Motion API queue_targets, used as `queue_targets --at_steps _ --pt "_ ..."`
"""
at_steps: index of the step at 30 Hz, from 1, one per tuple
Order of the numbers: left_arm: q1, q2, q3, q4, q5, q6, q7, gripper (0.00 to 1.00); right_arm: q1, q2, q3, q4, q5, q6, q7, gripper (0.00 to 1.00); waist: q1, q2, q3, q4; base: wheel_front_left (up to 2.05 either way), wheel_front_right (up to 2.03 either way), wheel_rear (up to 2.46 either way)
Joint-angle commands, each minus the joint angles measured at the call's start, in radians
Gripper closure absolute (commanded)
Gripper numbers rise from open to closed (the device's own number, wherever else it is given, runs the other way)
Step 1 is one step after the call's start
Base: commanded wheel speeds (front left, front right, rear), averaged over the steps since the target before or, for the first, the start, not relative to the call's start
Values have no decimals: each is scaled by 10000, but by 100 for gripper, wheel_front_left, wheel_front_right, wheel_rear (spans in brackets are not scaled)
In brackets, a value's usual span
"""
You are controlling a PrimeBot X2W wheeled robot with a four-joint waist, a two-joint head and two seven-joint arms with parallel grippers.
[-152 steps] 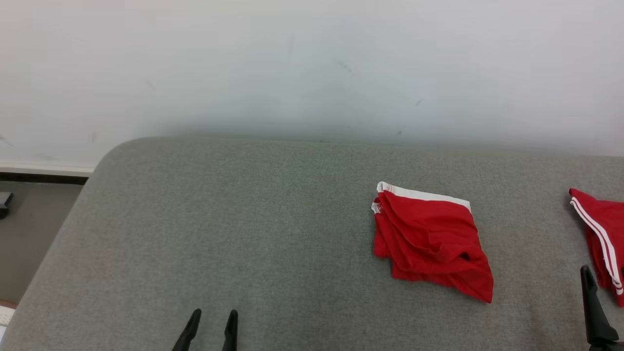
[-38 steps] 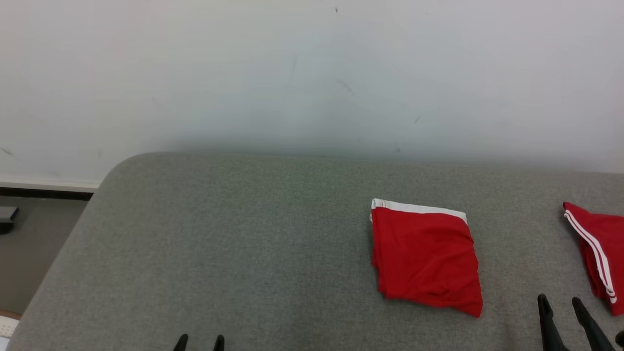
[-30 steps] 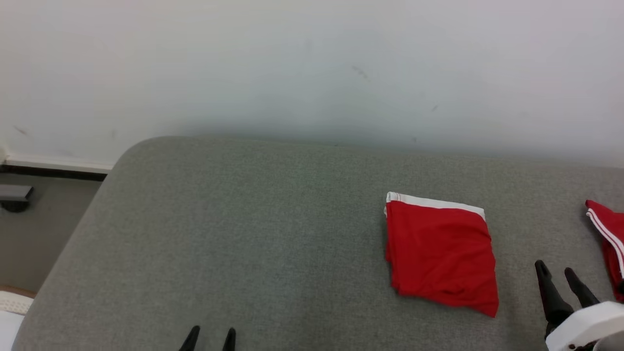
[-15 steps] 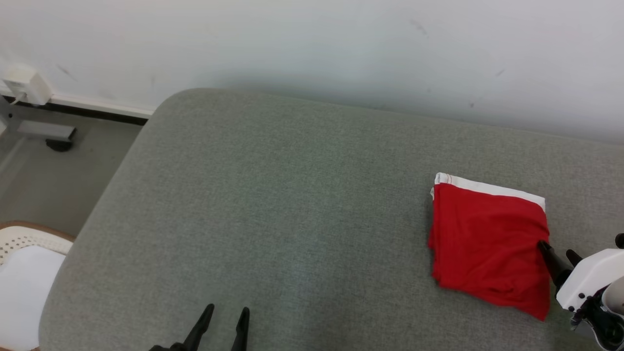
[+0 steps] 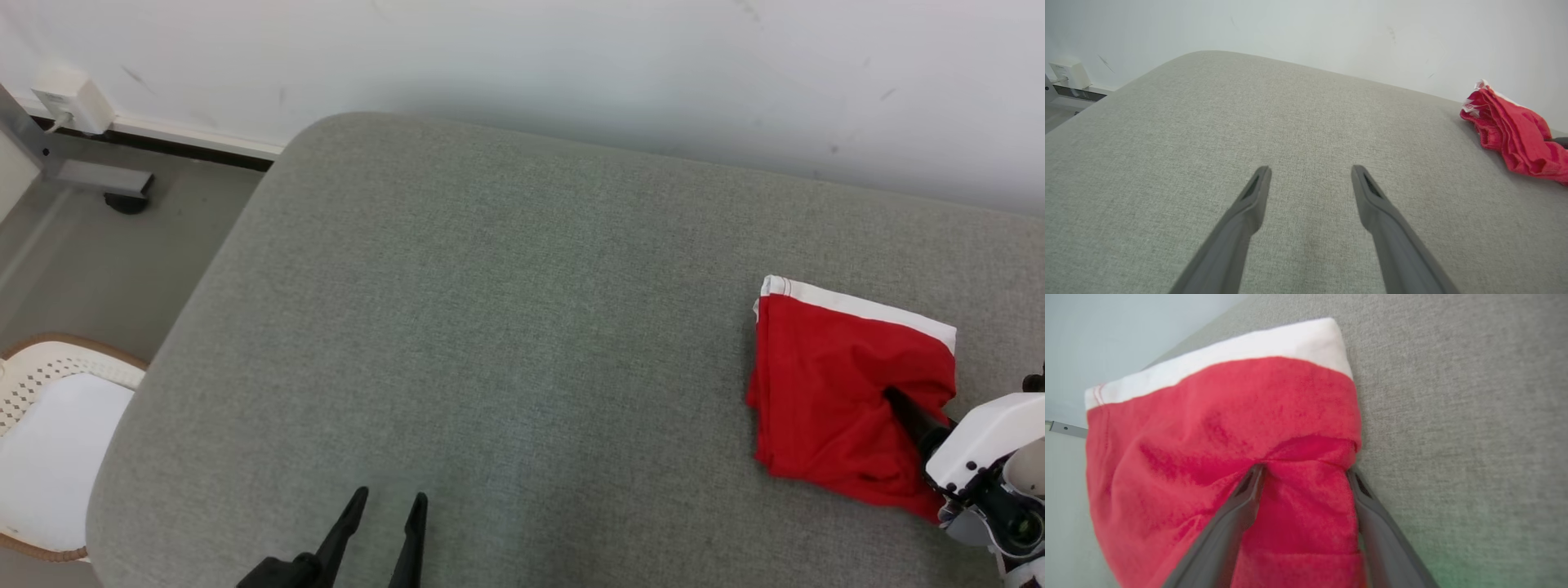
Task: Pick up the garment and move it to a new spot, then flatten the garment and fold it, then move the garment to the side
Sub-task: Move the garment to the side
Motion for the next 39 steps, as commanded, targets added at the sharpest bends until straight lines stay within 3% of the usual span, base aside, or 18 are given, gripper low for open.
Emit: queue_targets --at_steps 1,2,3,4,5,6,7,12,21,28,33,39 --pt "-121 4 -40 46 -74 13 4 0 -82 221 110 182 132 3 61 0 -1 0 41 25 0 0 0" --pt "-159 3 -50 54 -81 13 4 0 -112 247 129 185 153 3 31 0 -1 0 57 32 0 0 0" --pt "-185 -1 -61 57 -91 13 4 0 -145 253 131 207 154 3 -17 31 -1 0 71 37 0 0 0" --pt "-193 -8 -70 59 -96 13 4 0 -181 259 141 231 152 3 -74 56 -1 0 79 40 0 0 0" --pt "-191 -14 -71 66 -87 13 4 0 -214 275 172 228 172 3 -85 70 -1 0 79 38 0 0 0" --pt "-194 -18 -68 68 -90 13 4 0 -243 289 216 178 177 3 -186 93 -1 0 79 29 0 0 0" --pt "-185 -15 -45 67 -92 13 4 0 -270 294 244 143 183 3 -274 100 -1 0 72 3 0 0 0" --pt "6 -28 91 33 -88 13 4 0 -414 225 532 -104 314 3 -512 100 -1 0 -22 -417 0 0 0" --pt "14 -32 176 -62 -39 13 4 0 -446 -250 1042 -724 512 3 -556 100 -1 0 -171 -1784 0 0 0" --pt "-279 36 116 -175 -39 13 4 0 -685 -1203 1230 -1389 265 3 -412 100 -1 0 141 -2874 0 0 0" --pt "-567 37 -12 -200 -126 13 4 0 -1187 -1806 992 -1643 90 3 -136 100 -1 0 588 -3076 0 0 0" --pt "-738 70 -147 -72 -231 13 4 0 -1794 -2460 586 -1625 -374 3 492 100 -1 0 974 -2799 0 0 0"
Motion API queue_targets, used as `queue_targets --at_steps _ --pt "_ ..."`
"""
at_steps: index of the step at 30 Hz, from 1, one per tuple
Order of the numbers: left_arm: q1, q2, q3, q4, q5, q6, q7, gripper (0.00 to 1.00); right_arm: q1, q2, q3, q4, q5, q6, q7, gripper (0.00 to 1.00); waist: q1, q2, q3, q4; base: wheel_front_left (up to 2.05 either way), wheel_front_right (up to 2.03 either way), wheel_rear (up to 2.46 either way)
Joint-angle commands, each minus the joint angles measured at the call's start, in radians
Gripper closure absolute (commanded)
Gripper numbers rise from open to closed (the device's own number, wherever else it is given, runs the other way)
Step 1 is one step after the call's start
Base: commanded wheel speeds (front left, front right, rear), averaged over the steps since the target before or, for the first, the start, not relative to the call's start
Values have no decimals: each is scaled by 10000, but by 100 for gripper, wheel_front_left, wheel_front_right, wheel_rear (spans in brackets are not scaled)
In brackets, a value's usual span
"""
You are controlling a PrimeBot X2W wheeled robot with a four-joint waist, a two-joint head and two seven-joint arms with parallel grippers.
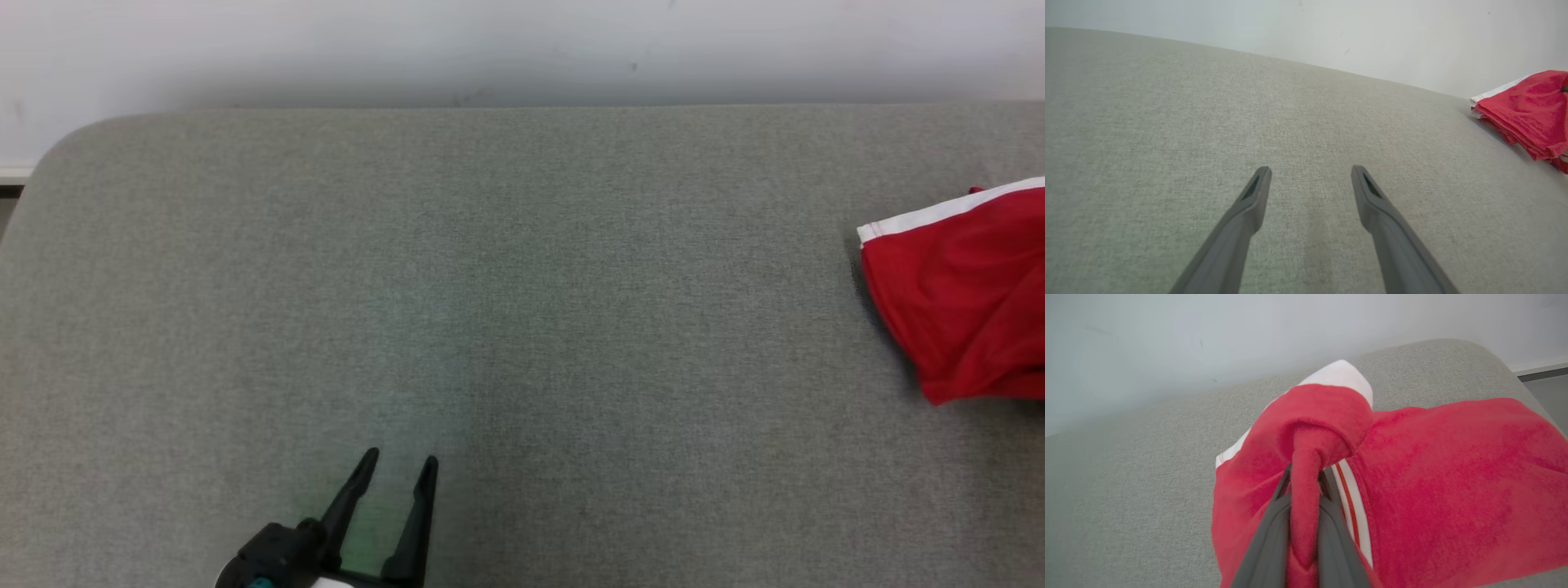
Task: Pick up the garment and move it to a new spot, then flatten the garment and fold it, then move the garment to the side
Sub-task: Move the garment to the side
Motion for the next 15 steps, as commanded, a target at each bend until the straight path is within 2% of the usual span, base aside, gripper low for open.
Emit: queue_targets --at_steps 1,10,13,14,15 --pt "-89 107 75 13 -140 13 4 0 -211 -171 -131 -30 -83 3 132 100 -1 -1 118 167 0 0 0" --pt "-267 251 234 -100 -144 13 4 0 -540 -1100 -1276 -34 -826 3 1376 100 -1 -1 513 505 0 0 0" --pt "-346 280 271 -131 -153 13 4 0 -415 -1264 -1687 -53 -1418 3 1604 63 -1 -1 619 547 0 0 0" --pt "-356 291 299 -143 -150 13 4 0 -355 -1372 -1835 -81 -1693 3 1589 45 -1 -1 657 549 0 0 0" --pt "-361 298 315 -151 -149 13 4 0 -291 -1464 -2008 -101 -2075 1 1478 0 -1 -1 693 551 0 0 0"
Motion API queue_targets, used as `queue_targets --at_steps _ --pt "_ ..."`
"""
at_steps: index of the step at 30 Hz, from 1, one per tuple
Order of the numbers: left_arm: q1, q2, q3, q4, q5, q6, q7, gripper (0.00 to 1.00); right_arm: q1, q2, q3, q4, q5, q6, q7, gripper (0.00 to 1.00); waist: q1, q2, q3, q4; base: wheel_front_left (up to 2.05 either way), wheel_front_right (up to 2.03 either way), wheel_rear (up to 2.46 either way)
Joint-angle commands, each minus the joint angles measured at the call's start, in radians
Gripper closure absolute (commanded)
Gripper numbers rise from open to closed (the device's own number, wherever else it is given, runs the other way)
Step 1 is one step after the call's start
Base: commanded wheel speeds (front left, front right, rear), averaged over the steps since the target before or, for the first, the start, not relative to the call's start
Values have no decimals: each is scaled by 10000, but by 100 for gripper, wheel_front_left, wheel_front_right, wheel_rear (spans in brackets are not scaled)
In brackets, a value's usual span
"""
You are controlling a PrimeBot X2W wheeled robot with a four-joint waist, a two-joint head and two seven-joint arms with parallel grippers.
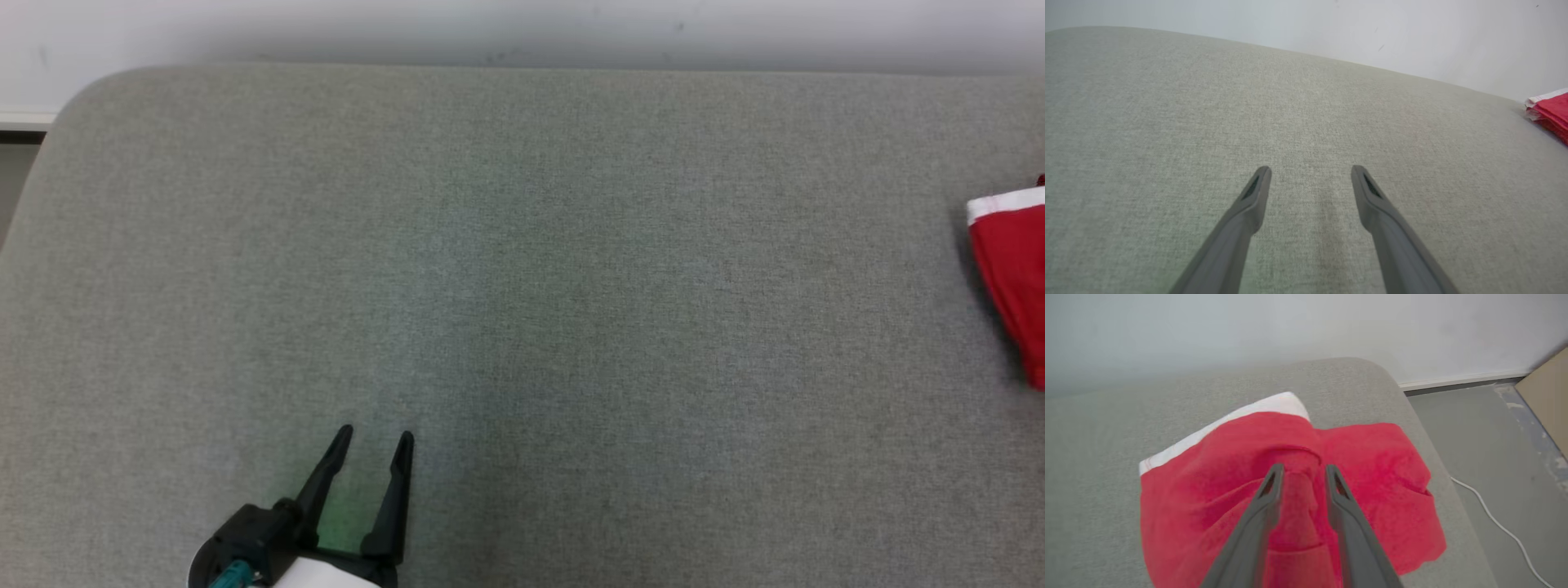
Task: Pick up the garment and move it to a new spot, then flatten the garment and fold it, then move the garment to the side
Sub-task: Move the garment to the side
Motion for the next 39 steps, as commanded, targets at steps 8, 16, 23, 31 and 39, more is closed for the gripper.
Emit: queue_targets --at_steps 8,16,23,31,39 --pt "-105 76 130 1 -72 13 5 0 736 99 -971 -340 -2310 1 -623 0 -1 -1 56 -80 0 0 0" --pt "148 3 340 -90 28 13 5 0 1492 840 -1109 -1554 -2242 -1 -2021 0 -1 -1 -539 -183 0 0 0" --pt "623 -82 1057 -238 235 65 5 0 2654 1751 -1165 -3280 -2448 -1 -3503 0 -1 -1 -1506 -364 0 0 0" --pt "1354 -192 1601 -413 517 160 5 0 5058 3340 -1127 -4884 -3394 -2 -5533 0 -1 -1 -2604 -487 0 0 0" --pt "1810 -229 1552 -475 664 123 5 0 7081 4792 -834 -5216 -4280 -12 -7405 0 -1 -1 -3165 -392 0 0 0"
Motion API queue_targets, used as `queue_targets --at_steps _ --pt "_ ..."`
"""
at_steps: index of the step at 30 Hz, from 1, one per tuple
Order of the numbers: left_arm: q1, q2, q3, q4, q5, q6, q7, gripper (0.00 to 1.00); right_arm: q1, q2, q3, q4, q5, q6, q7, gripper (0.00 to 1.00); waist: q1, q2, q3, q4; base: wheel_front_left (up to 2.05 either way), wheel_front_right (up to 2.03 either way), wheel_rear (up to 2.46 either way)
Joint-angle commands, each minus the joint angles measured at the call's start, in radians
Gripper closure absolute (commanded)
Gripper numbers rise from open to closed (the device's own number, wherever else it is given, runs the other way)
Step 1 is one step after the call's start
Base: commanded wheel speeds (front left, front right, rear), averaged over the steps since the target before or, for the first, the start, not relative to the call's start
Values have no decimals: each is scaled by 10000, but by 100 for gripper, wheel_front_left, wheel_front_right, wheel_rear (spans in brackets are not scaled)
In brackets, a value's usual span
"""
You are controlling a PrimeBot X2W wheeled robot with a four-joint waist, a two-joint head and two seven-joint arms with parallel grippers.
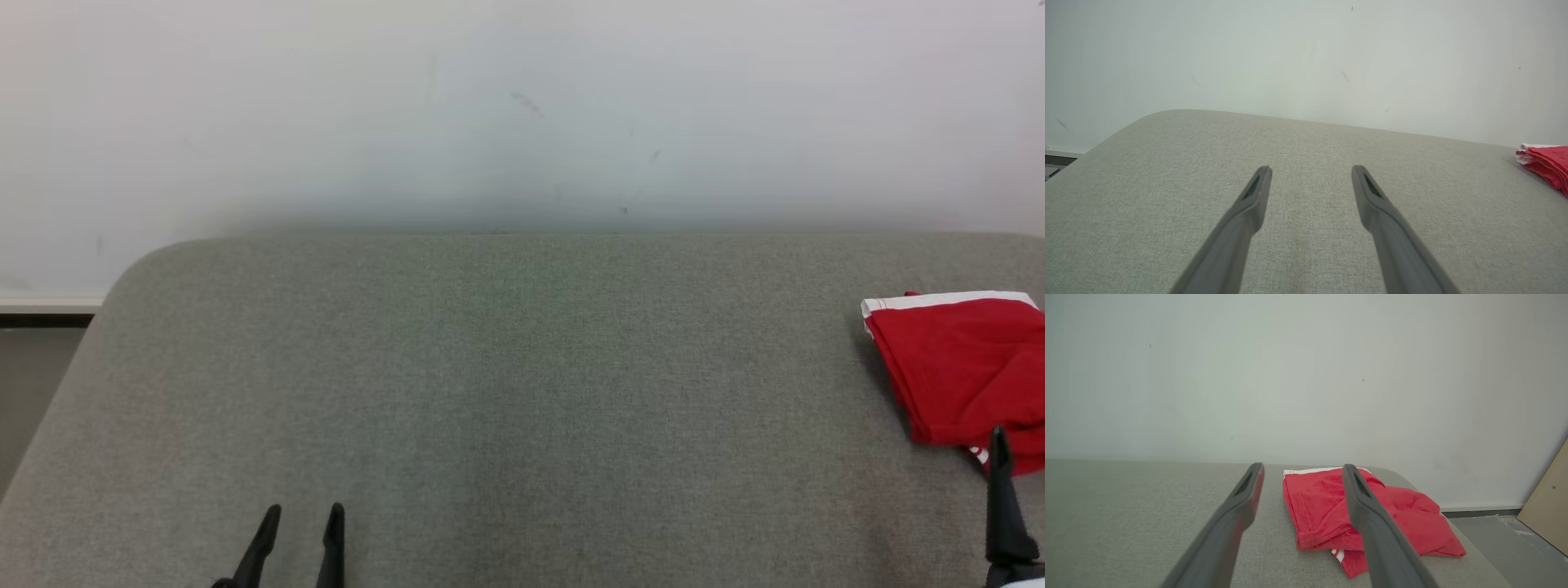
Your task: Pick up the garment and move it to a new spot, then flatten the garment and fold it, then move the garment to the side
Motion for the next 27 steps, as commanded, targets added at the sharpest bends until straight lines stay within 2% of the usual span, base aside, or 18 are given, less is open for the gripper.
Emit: queue_targets --at_steps 1,3,8,17,27 --pt "191 30 -7 -38 61 -17 5 0 370 123 89 102 -164 -22 -376 0 1 0 -144 39 0 0 0" --pt "234 24 -8 -47 62 -30 5 0 687 290 509 414 -51 -22 -793 0 1 0 -217 46 0 0 0" --pt "412 16 -50 68 79 -42 5 0 1012 399 795 1345 -122 -23 -1611 0 1 0 -439 45 0 0 0" --pt "549 13 -211 312 26 -79 5 0 762 518 1187 2901 -124 -23 -2020 0 1 0 -752 98 0 0 0" --pt "561 13 -241 350 -33 -44 5 0 660 581 1322 2876 -114 -23 -2026 0 1 0 -881 215 0 0 0"
